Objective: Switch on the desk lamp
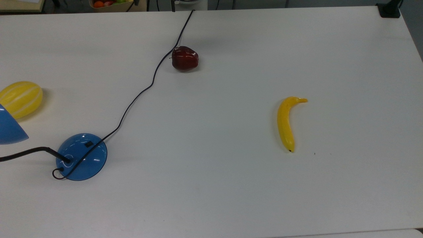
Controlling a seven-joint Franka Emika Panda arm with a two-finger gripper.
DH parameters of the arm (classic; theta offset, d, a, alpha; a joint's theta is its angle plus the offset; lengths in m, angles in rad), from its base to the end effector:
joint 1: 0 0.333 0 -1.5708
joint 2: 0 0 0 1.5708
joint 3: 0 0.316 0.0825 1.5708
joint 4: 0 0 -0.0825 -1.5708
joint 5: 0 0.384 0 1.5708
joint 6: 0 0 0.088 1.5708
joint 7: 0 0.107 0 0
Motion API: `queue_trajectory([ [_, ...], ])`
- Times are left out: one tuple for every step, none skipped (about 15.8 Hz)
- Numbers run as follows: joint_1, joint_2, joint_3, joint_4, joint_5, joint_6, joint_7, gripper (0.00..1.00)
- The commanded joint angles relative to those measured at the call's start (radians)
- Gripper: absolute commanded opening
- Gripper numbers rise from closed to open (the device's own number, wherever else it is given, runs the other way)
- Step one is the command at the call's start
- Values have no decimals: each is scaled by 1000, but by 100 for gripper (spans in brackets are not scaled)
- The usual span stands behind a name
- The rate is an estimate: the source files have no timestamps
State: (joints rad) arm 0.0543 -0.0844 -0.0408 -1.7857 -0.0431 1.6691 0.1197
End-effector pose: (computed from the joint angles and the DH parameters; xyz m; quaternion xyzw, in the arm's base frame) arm 0.5316 0.0022 0.5769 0.9984 -0.0505 -0.0148 0.0207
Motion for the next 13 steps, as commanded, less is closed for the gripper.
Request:
queue_trajectory([
  [-4,8,-8,23,23,-72,-64,100],
  [-4,8,-8,23,22,-78,-64,100],
  [-4,8,-8,23,22,-80,-64,100],
  [-4,11,-8,23,22,-78,-61,100],
  [-4,15,-8,23,22,-77,-60,100],
  [-4,24,-10,23,23,-75,-61,100],
  [-4,34,-10,25,23,-71,-57,100],
  [-4,41,-10,25,23,-68,-54,100],
  [-4,44,-11,26,22,-68,-49,100],
  [-4,46,-11,32,22,-66,-51,100],
  [-4,51,-13,48,25,-66,-57,100],
  [-4,66,-13,57,26,-59,-60,100],
  [-2,87,-13,75,26,-28,-48,100],
])
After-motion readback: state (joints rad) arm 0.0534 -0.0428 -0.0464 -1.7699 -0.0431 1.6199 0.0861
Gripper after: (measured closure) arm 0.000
